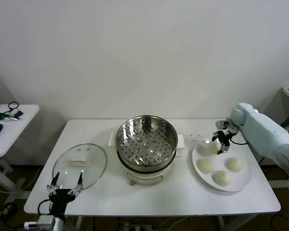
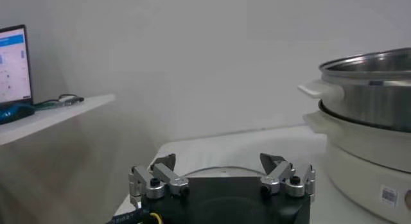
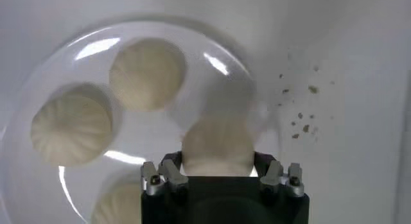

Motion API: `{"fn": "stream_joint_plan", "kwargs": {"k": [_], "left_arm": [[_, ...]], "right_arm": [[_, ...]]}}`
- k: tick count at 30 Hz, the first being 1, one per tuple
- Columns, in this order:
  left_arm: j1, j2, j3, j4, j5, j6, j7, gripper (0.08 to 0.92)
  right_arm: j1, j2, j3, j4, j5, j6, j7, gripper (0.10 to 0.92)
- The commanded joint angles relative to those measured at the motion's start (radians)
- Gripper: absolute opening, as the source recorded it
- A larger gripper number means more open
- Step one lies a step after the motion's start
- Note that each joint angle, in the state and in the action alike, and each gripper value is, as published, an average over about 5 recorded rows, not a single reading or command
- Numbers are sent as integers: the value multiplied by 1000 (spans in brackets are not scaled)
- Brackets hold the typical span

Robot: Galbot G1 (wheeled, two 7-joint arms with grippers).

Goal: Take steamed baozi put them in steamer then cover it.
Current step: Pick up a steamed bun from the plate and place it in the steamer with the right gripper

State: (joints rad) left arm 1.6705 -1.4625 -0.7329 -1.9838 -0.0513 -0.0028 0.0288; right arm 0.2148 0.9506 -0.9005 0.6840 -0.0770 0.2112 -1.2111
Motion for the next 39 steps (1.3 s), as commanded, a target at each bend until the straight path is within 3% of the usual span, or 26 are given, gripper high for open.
{"fn": "stream_joint_plan", "kwargs": {"k": [1, 8, 16, 28, 39], "left_arm": [[1, -6, 2, -5, 3, 6, 0, 823], [25, 0, 3, -16, -7, 10, 1, 823], [30, 3, -2, -24, -18, 13, 0, 823], [41, 2, 9, -27, -22, 12, -1, 823], [22, -1, 5, -28, -23, 24, -11, 823]], "right_arm": [[257, -23, -247, 191, 176, 72, -18, 721], [439, 28, -364, 297, 201, 189, -30, 721], [499, 153, -361, 348, 111, 324, -6, 721], [377, 372, -242, 357, -205, 465, 44, 721], [206, 443, -169, 317, -434, 505, 80, 721]]}}
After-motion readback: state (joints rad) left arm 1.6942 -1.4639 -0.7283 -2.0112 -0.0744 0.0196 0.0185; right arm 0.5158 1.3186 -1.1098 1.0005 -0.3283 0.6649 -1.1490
